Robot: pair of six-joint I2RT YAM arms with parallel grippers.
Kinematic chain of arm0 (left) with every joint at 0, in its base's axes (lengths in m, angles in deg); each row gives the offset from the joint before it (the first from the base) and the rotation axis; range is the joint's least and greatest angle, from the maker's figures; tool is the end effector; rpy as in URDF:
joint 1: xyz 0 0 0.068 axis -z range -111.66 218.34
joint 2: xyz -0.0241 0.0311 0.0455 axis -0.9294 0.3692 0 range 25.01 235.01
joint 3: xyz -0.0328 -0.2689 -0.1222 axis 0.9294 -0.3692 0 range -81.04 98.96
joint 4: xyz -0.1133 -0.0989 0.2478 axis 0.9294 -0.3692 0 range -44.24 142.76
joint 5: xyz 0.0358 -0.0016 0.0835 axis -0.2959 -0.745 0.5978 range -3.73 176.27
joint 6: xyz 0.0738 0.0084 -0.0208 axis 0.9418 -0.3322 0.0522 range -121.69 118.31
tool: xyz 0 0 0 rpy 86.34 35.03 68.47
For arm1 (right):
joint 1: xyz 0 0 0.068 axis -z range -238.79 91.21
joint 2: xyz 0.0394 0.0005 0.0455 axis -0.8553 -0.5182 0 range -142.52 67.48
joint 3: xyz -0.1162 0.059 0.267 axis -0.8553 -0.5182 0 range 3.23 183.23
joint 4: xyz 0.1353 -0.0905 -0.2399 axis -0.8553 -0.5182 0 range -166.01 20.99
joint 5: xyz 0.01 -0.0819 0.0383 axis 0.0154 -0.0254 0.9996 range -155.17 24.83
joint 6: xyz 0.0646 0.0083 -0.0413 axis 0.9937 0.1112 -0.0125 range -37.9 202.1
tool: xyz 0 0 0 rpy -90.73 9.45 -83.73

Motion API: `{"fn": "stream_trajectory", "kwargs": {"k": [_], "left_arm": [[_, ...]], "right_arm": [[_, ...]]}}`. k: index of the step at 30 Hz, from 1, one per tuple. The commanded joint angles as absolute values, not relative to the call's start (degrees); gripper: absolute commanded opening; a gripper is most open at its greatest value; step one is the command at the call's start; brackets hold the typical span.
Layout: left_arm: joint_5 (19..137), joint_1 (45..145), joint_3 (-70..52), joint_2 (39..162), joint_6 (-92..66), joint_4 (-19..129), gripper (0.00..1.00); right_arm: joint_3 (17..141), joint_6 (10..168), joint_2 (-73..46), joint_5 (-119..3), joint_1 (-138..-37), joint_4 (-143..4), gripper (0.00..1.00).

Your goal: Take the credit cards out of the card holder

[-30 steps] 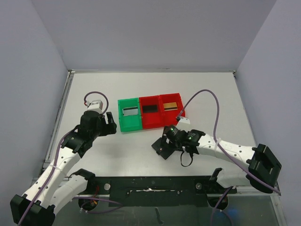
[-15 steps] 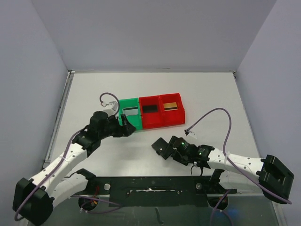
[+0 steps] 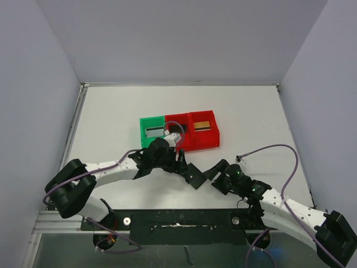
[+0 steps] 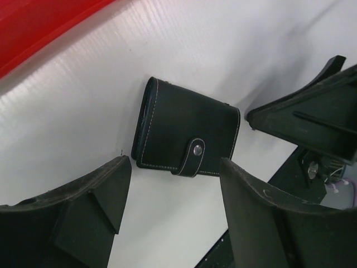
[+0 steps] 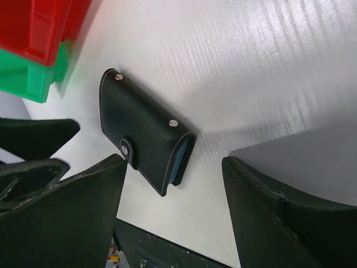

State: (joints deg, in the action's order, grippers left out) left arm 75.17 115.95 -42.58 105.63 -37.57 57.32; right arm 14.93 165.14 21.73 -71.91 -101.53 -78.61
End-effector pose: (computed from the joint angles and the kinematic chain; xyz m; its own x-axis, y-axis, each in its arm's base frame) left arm 0.2109 -0.2498 0.1741 -0.8183 0.0435 -0.5731 0.4294 0.7089 -0.5594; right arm 0.1379 0.1170 0.1201 -0.6684 0.7245 -0.1681 0.4291 0.5603 0.7084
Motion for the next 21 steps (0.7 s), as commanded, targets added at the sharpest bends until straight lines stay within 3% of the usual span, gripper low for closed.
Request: {"fn": "stream_trajectory", "kwargs": {"k": [1, 7, 12, 15, 21], "left_arm": [[76.6, 118.0, -37.23, 111.93, -36.25, 64.75, 0.61], [76.02, 118.44, -38.13, 115.77, -36.44, 68.5, 0.58], [75.0, 120.37, -40.3, 117.66, -37.56, 69.96, 0.45], [75.61, 122.07, -43.9, 116.41, -40.53, 73.43, 0.36], [82.44, 130.11, -49.92, 113.95, -48.96, 78.26, 0.31]], "right_arm": [[13.29, 166.53, 24.92, -68.95, -100.86, -74.5, 0.71], [13.18, 165.28, 22.26, -65.12, -100.26, -70.74, 0.71], [12.86, 161.52, 18.05, -59.2, -94.6, -64.38, 0.63], [14.28, 157.29, 16.01, -55.14, -89.67, -64.69, 0.56], [22.92, 144.89, 11.16, -50.4, -86.11, -72.43, 0.56]]}}
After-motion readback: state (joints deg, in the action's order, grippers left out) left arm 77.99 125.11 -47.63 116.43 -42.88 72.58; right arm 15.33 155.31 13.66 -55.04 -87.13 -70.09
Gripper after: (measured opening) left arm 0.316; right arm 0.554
